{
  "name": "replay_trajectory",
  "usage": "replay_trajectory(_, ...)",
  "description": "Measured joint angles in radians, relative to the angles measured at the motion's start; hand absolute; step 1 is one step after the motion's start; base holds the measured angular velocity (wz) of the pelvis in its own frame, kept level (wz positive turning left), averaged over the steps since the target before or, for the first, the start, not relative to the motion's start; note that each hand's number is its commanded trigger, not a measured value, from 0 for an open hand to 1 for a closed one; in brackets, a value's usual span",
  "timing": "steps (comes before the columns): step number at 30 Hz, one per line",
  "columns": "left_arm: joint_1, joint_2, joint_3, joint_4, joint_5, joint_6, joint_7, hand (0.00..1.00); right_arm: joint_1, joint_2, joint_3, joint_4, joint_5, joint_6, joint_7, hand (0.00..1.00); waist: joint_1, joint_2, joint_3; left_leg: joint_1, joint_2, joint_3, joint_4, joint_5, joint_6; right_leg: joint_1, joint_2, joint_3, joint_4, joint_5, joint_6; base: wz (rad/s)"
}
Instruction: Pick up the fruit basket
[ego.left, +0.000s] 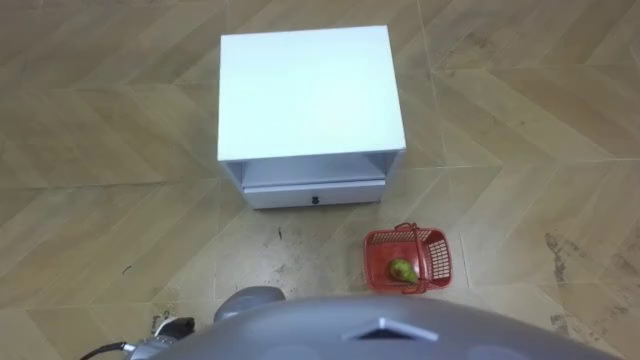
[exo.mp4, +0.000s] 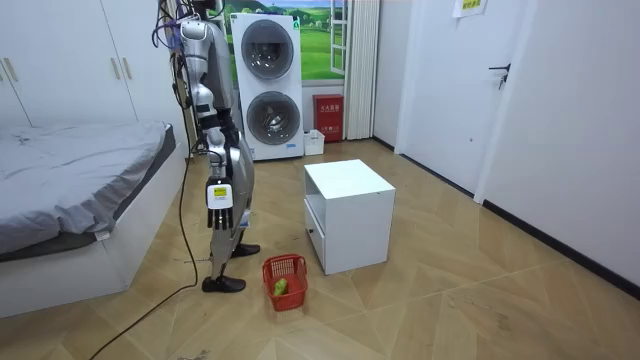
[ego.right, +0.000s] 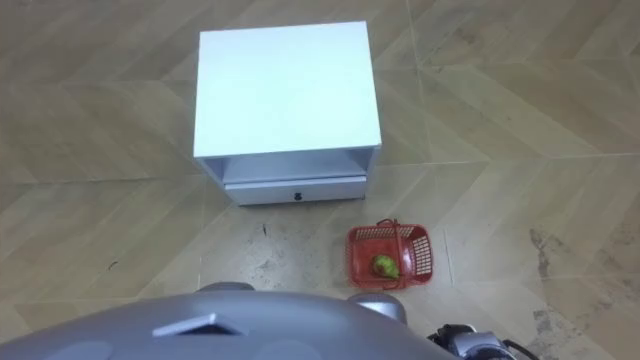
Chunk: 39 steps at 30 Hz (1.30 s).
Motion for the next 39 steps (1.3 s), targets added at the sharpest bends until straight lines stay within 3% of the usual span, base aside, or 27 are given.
replay_trajectory(27, 0.009, 0.001, 0.002, -0.012, 0.016, -0.009, 0.019, 0.00, 0.000, -0.003, 0.006, -0.018, 0.005, -0.042, -0.042, 0.00, -0.001, 0.004, 0.0003, -0.004, -0.001, -0.006, 0.007, 0.000, 0.001, 0.003, -0.001, -0.005, 0.002, 0.000, 0.000, 0.00)
replay_trajectory(29, 0.001, 0.000, 0.002, -0.013, 0.016, -0.009, 0.027, 0.00, 0.000, -0.004, 0.003, -0.021, 0.006, -0.041, -0.050, 0.00, -0.003, 0.009, 0.0034, -0.013, 0.001, -0.007, 0.021, -0.005, 0.002, -0.005, -0.002, -0.013, 0.014, 0.000, 0.000, 0.07)
replay_trajectory(35, -0.016, -0.001, 0.001, -0.012, 0.023, -0.018, 0.042, 0.00, -0.002, -0.012, -0.020, -0.028, 0.017, -0.042, -0.088, 0.00, -0.004, 0.042, 0.0000, -0.048, 0.004, -0.005, 0.076, -0.032, 0.025, -0.064, -0.021, -0.032, 0.135, -0.009, 0.014, 0.01)
replay_trajectory(39, -0.040, 0.007, 0.027, 0.018, 0.046, -0.049, 0.046, 0.00, -0.035, -0.020, -0.081, -0.062, 0.024, -0.052, -0.105, 0.00, 0.000, 0.038, 0.0002, -0.121, -0.007, 0.027, 0.110, -0.023, 0.059, -0.186, -0.059, -0.024, 0.232, -0.008, 0.016, -0.17)
